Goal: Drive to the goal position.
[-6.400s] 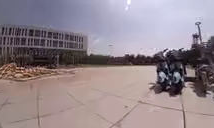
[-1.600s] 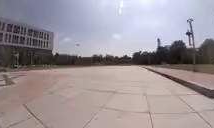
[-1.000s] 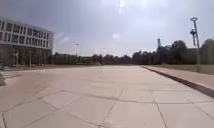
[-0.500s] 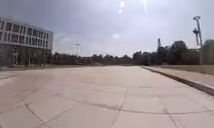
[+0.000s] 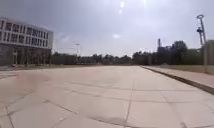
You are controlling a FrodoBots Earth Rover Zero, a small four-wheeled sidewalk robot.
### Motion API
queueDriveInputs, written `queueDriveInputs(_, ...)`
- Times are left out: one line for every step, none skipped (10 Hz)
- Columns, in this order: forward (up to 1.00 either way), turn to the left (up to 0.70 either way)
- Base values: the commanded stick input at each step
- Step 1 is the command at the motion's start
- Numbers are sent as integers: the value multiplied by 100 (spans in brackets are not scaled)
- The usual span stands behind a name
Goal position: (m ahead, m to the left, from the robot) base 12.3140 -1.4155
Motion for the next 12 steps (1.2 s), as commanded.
queueDriveInputs(70, 1)
queueDriveInputs(70, 1)
queueDriveInputs(70, 1)
queueDriveInputs(70, 1)
queueDriveInputs(70, 1)
queueDriveInputs(70, 1)
queueDriveInputs(70, -13)
queueDriveInputs(70, -34)
queueDriveInputs(70, -34)
queueDriveInputs(70, -34)
queueDriveInputs(70, -33)
queueDriveInputs(70, -26)
